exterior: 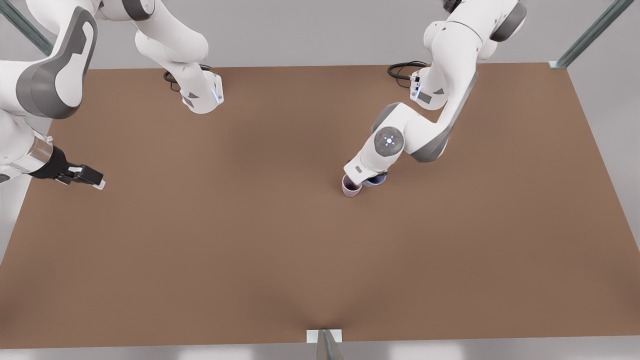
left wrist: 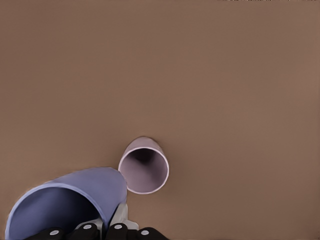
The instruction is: Stack the cups, with the pink cup at the bottom and the purple cup at the top
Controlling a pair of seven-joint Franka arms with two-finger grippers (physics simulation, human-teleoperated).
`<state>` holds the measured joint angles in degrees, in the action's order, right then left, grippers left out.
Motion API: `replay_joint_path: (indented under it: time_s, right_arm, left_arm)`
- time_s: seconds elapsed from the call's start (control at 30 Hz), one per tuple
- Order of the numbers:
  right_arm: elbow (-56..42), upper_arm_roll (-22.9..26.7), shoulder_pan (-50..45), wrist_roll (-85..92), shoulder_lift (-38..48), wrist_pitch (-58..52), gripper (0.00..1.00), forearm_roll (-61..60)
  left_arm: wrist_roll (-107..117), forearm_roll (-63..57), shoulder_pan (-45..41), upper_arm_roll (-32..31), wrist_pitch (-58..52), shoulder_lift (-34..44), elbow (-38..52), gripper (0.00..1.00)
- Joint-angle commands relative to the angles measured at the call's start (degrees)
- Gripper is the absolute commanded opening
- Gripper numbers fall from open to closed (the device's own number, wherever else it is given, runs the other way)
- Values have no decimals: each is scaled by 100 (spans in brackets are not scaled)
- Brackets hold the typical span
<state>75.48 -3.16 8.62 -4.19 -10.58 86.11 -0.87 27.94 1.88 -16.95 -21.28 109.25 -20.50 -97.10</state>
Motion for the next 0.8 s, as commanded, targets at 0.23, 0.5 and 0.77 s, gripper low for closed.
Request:
replay_joint_path:
  time_s: [0.23, 0.5, 0.77]
  right_arm:
    - [2, 0, -1, 383, -23, 20, 100, -63]
    - [2, 0, -1, 392, -76, 29, 100, -45]
    - [2, 0, -18, 375, -76, 64, 100, -36]
  left_arm:
    - [3226, -12, -432, 1, 114, -543, 648, 21]
    - [3235, -249, -441, 36, -88, -613, 578, 21]
    - [3244, -320, -441, 45, -62, -657, 595, 21]
